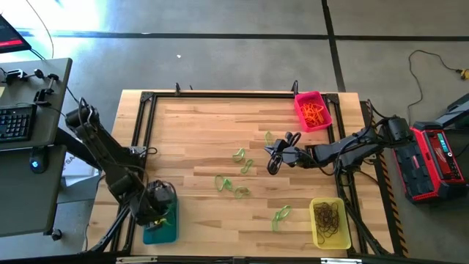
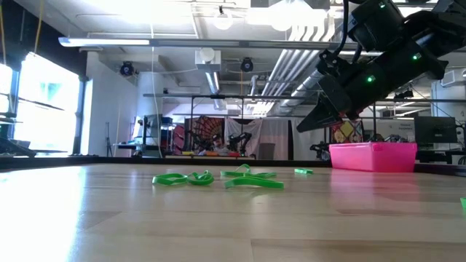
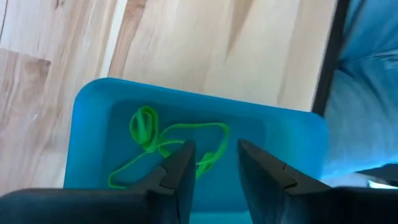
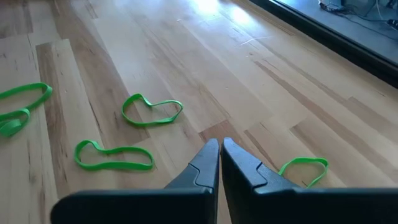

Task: Sort rubber bands into baskets
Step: Put the green rubber band into the blue bin

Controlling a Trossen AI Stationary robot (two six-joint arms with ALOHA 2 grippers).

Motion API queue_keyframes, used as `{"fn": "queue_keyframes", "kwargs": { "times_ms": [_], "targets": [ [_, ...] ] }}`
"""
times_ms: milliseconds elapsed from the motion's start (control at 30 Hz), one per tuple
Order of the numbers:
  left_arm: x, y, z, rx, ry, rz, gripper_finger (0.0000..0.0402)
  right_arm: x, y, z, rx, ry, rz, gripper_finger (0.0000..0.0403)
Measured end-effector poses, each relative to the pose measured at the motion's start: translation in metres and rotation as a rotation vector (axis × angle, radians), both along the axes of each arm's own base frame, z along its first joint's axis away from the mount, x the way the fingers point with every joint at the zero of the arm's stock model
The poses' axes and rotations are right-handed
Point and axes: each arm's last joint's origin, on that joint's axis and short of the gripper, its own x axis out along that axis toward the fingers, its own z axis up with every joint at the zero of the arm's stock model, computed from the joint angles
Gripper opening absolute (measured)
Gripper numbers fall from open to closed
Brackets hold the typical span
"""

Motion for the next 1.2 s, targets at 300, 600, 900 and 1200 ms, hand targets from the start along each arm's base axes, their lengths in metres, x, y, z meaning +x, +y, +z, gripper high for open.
{"fn": "queue_keyframes", "kwargs": {
  "times_ms": [300,600,900,1200],
  "targets": [
    [0.001,0.018,0.020,-0.008,-0.126,0.006,0.0108,0.000,0.000,-0.001,-0.082,0.056,0.052,0.0007],
    [0.034,0.058,0.024,0.174,-0.231,0.028,0.0101,0.000,0.000,-0.001,-0.087,0.059,0.056,0.0007],
    [0.077,0.100,0.031,0.277,-0.385,0.078,0.0093,0.000,0.001,-0.001,-0.157,0.112,0.148,0.0007],
    [0.110,0.123,0.020,0.388,-0.443,0.047,0.0086,0.000,0.001,0.000,-0.117,0.080,0.114,0.0007]
  ]
}}
